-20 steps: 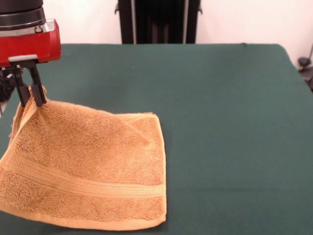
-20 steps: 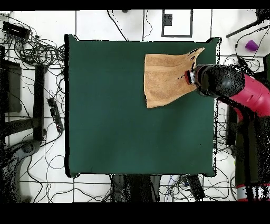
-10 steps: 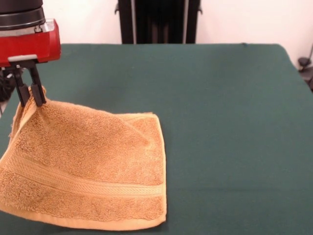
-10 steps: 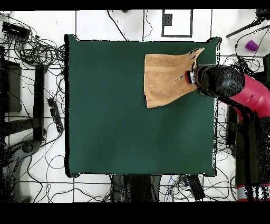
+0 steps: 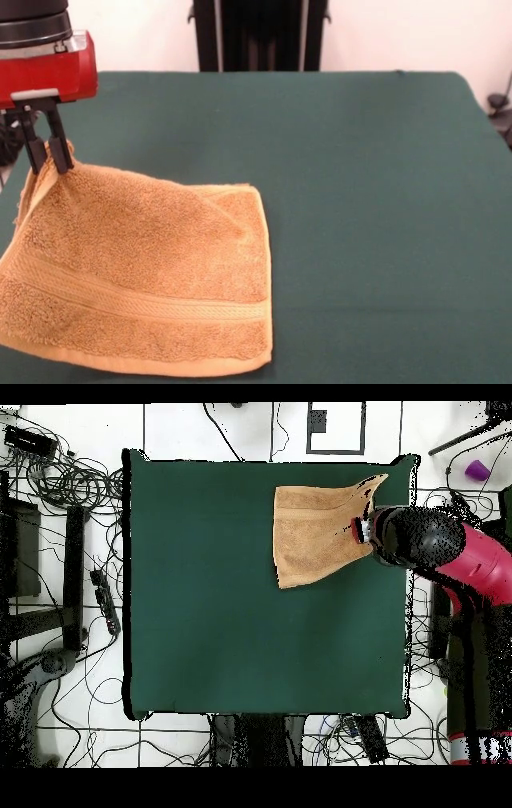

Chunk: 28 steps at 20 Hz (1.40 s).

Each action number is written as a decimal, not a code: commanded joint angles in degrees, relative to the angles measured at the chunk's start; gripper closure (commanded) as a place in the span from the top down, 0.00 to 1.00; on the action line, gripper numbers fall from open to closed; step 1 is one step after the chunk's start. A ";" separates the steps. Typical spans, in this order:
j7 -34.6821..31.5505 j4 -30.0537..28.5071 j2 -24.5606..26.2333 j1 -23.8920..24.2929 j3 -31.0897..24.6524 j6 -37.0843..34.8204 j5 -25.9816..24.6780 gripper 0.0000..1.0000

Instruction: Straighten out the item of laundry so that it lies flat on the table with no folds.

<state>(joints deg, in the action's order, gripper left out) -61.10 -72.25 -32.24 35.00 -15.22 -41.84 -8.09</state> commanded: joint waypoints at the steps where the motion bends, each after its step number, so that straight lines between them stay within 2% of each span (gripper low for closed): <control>1: -0.97 -2.14 2.77 -0.40 -6.26 -5.92 2.21 0.00; 28: -1.23 -1.08 2.49 -1.59 -4.52 -7.26 0.61 0.00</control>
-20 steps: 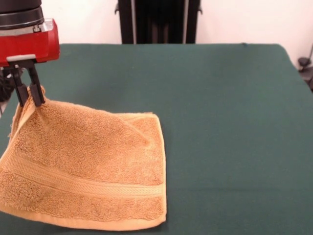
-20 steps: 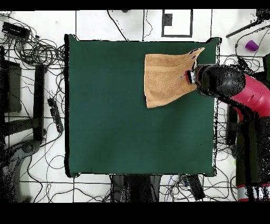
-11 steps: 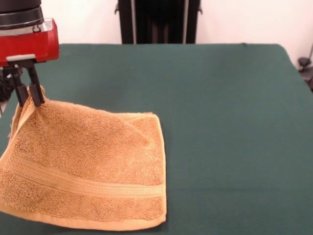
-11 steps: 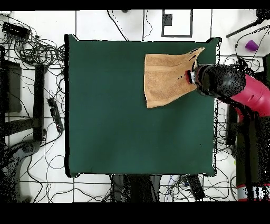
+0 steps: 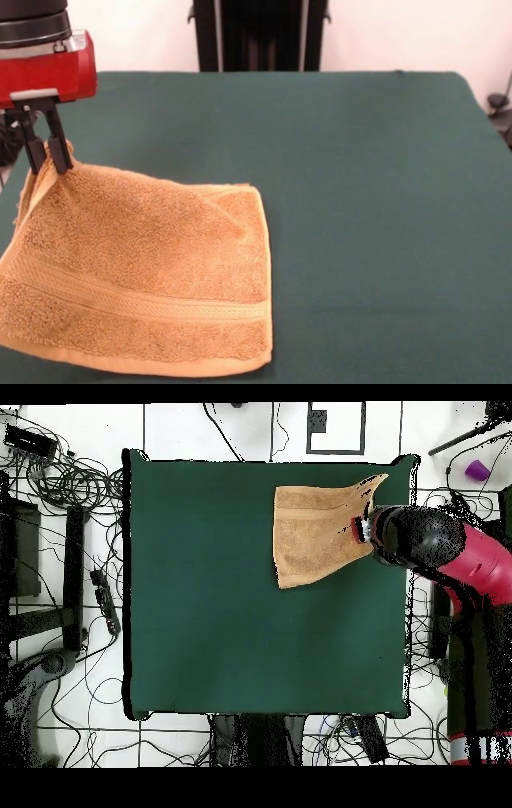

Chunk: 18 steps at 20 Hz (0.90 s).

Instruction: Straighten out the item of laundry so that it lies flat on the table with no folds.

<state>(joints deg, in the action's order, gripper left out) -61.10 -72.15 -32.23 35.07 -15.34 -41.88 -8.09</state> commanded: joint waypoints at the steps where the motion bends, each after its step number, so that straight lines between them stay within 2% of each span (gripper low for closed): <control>1: -1.26 -1.24 2.42 -1.63 -4.43 -7.31 0.69 0.00; 10: -0.42 -1.34 2.49 -1.11 -5.32 -7.56 1.12 0.00; 11: -0.46 -1.32 2.51 -1.09 -5.36 -7.64 1.20 1.00; 18: -2.34 -0.07 2.65 -2.58 -3.31 -9.50 0.32 1.00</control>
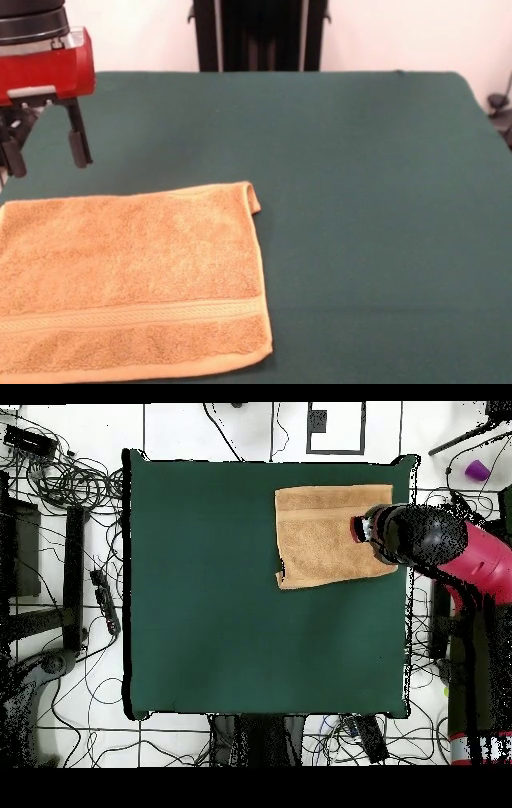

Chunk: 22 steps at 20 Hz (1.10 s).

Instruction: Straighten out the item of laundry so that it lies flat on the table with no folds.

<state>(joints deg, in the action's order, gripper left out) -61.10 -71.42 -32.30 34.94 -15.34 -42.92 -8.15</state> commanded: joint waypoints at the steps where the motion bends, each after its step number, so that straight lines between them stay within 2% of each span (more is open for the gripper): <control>1: -2.83 -0.79 2.75 -2.37 -3.28 -7.96 0.56 1.00; 8: -2.61 1.52 3.24 -2.70 -2.47 -7.23 -0.63 1.00; 11: -3.97 1.65 1.66 -2.54 -4.40 -9.87 2.62 1.00; 15: -8.57 8.24 2.14 -5.87 -4.20 -14.44 4.65 1.00; 19: -13.65 17.99 6.84 -9.29 -4.79 -14.52 7.27 1.00; 22: -17.58 27.54 11.76 -13.15 -3.62 -16.09 7.65 1.00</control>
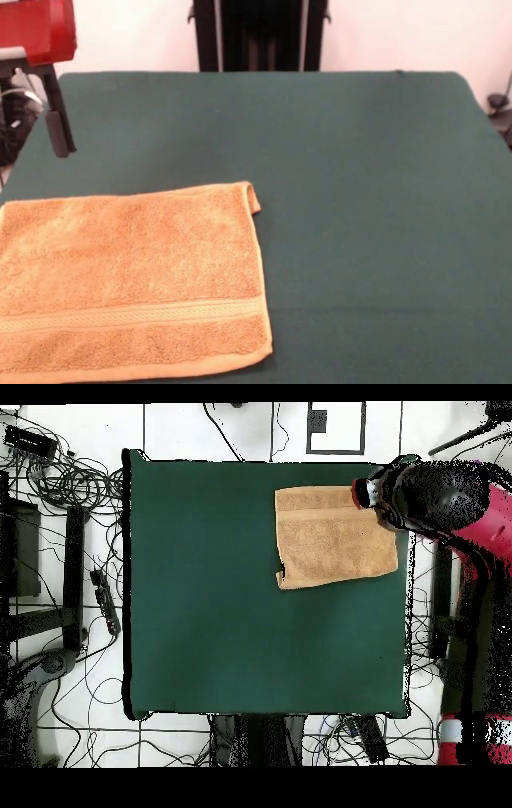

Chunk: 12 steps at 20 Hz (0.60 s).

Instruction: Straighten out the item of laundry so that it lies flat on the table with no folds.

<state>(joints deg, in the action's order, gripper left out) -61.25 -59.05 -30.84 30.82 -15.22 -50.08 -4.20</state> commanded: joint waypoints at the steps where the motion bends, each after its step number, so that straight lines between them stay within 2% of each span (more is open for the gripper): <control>1: -18.59 18.94 12.33 -10.41 -3.04 -9.93 3.43 1.00; 6: -25.14 34.76 21.56 -15.54 0.19 -15.05 1.13 1.00; 12: -26.44 43.32 27.96 -17.75 0.58 -20.40 -2.30 1.00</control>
<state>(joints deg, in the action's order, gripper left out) -68.15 -27.26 -14.01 16.72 -14.23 -57.82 -3.16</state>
